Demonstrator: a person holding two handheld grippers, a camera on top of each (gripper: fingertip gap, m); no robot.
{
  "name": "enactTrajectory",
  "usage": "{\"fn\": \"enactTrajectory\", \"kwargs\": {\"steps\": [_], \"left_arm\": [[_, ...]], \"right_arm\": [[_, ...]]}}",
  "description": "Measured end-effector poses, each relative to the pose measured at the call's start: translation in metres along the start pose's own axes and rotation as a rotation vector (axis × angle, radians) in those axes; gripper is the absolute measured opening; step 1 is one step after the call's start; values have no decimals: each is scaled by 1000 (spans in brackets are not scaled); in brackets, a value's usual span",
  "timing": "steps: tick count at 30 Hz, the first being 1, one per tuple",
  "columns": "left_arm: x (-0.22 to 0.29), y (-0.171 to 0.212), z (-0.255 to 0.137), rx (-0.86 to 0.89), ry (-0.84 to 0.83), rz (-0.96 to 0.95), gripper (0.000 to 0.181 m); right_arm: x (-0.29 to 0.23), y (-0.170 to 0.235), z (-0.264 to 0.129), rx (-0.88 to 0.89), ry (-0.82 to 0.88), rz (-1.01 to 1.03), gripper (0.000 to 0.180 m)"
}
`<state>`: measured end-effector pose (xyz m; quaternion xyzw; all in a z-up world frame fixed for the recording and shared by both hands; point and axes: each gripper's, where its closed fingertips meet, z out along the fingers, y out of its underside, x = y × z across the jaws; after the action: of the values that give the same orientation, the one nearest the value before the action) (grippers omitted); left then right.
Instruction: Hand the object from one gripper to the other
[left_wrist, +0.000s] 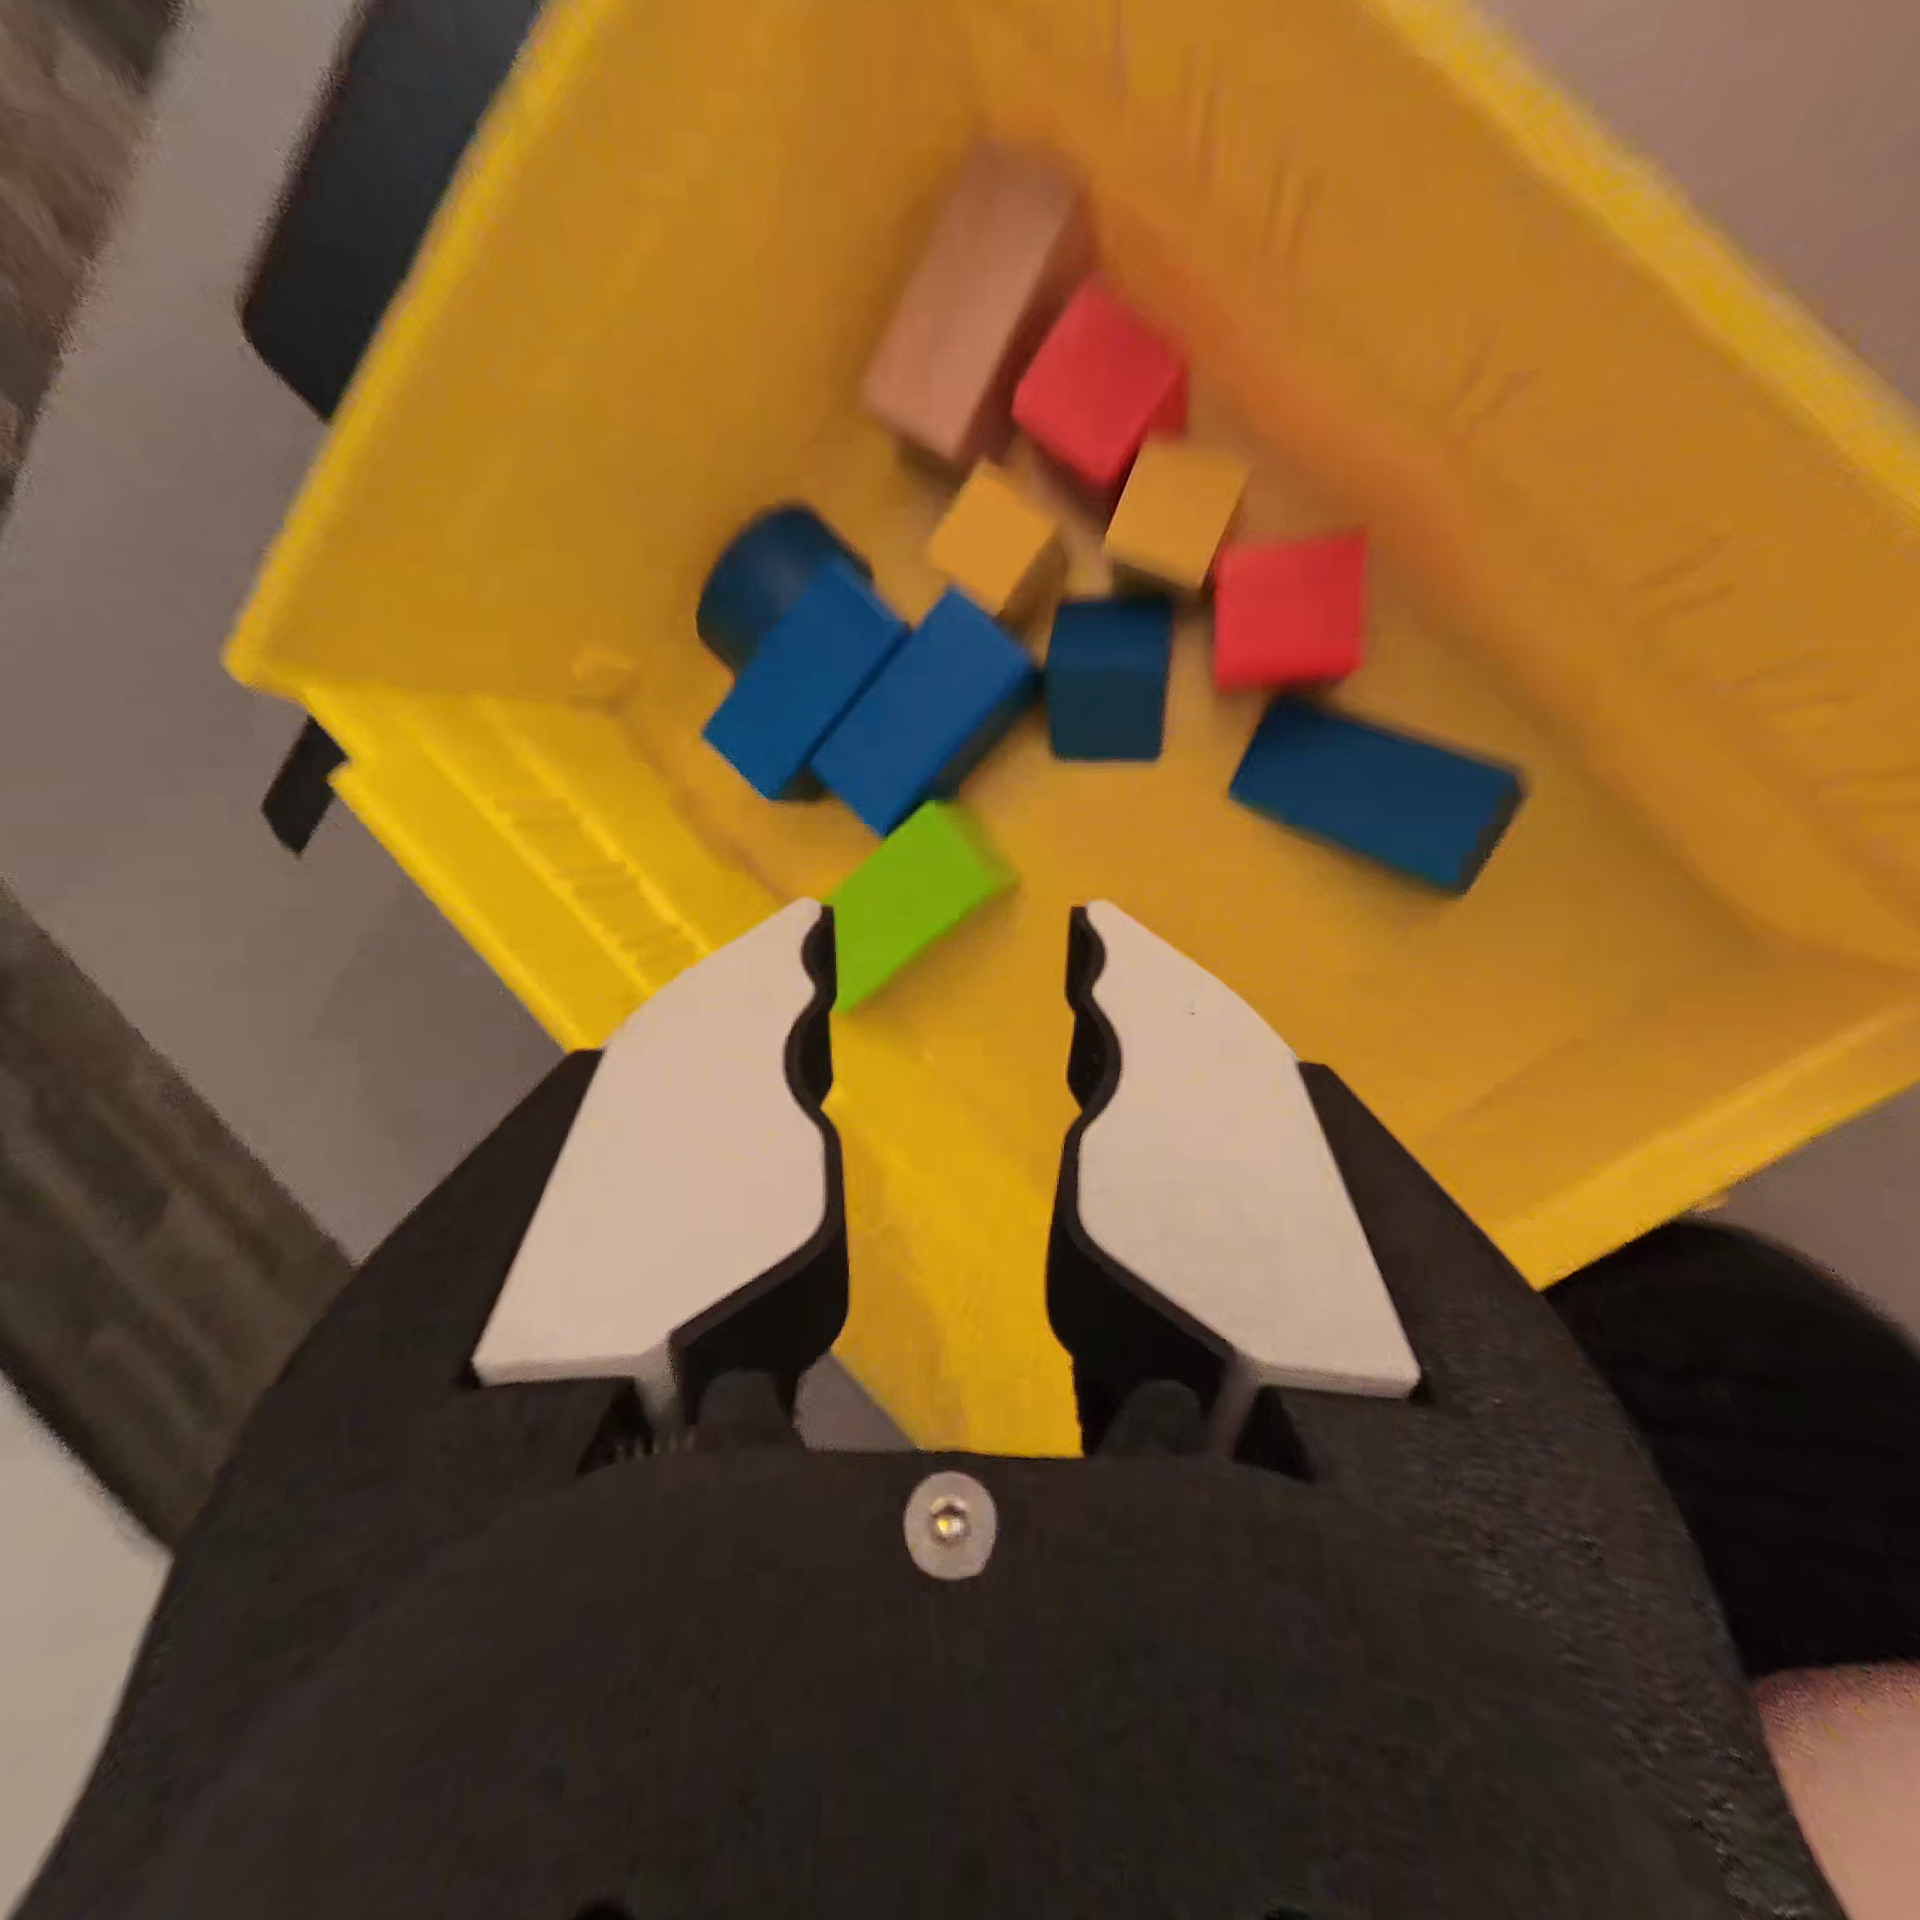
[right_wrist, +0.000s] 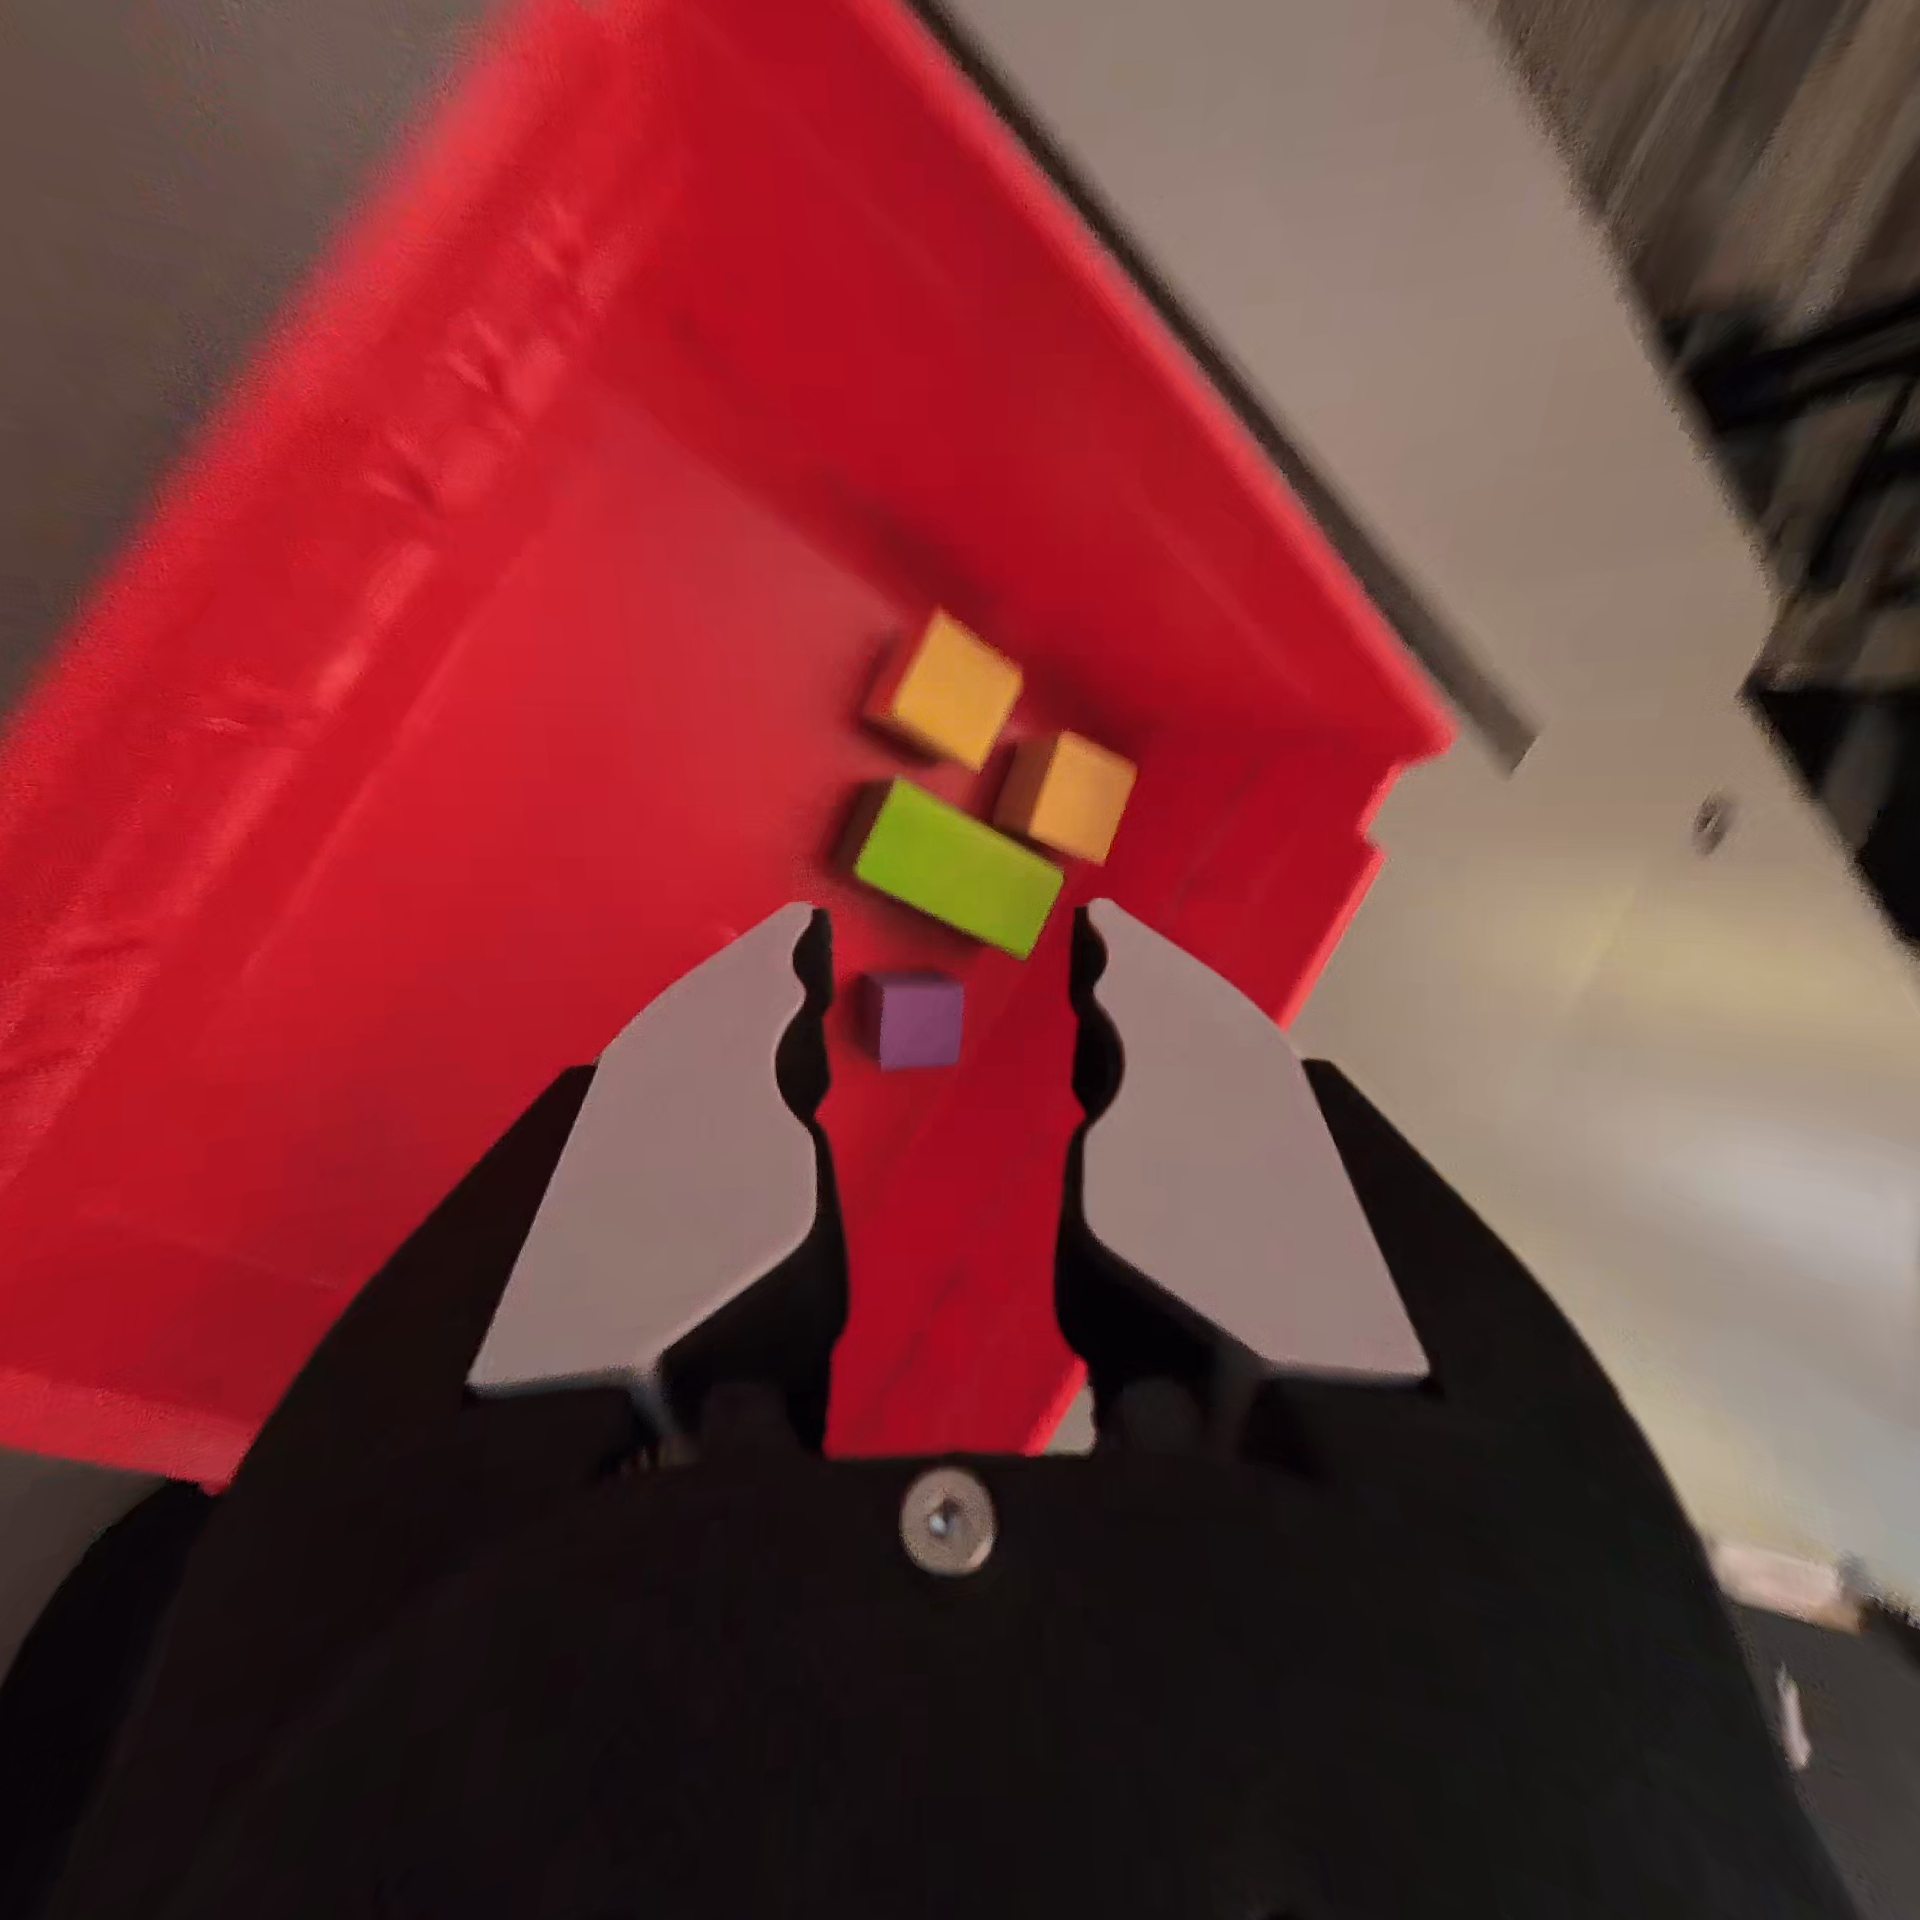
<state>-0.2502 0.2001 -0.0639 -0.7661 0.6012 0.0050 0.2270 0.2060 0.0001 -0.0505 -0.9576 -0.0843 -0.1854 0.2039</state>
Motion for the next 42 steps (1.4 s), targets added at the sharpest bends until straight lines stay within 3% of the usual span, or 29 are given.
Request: {"fn": "enactTrajectory", "kwargs": {"steps": [4, 7, 16, 35, 42], "left_arm": [[4, 16, 23, -106, 20, 62, 43], [-1, 15, 36, -118, -10, 92, 47], [-8, 31, 66, -233, -41, 128, 57], [10, 43, 57, -346, -2, 167, 47], [3, 46, 65, -343, -31, 220, 52]], "right_arm": [[-30, -49, -48, 286, -29, -113, 45], [-53, -62, -69, 370, -71, -169, 45], [-93, -73, -79, 399, -96, -323, 45], [-112, -79, -76, 396, -73, -432, 45], [-117, -88, -80, 426, -27, -437, 45]]}}
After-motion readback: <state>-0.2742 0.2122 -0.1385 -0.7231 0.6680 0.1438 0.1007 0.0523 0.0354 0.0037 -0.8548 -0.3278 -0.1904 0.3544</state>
